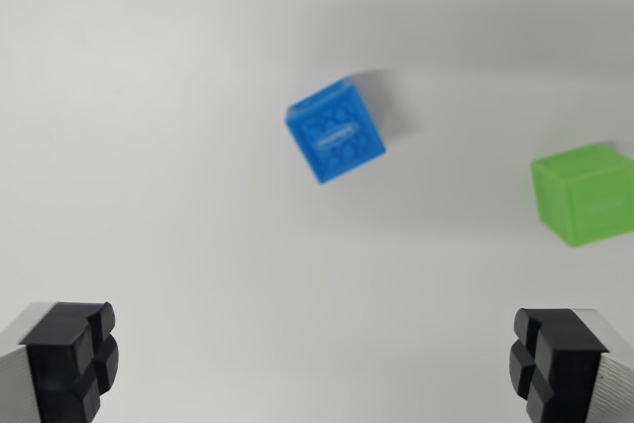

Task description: Stack cube

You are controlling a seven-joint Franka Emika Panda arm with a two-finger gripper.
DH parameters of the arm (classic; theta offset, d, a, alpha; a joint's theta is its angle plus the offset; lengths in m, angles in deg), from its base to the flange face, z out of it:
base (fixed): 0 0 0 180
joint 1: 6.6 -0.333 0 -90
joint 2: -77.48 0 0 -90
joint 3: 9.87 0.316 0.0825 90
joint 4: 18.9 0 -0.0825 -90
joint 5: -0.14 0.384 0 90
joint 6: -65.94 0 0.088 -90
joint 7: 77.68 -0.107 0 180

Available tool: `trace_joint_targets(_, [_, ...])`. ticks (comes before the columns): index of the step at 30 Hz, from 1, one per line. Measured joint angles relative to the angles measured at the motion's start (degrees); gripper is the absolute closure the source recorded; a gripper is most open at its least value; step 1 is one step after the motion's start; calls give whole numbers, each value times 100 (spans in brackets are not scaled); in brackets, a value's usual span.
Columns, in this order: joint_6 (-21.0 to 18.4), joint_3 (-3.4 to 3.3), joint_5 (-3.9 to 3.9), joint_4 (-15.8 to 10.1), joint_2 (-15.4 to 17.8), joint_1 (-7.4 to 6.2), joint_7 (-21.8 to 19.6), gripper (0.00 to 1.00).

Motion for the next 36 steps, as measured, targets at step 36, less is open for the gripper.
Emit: trace_joint_targets(36, [494,-4,2,-318,-157,35,468,0])
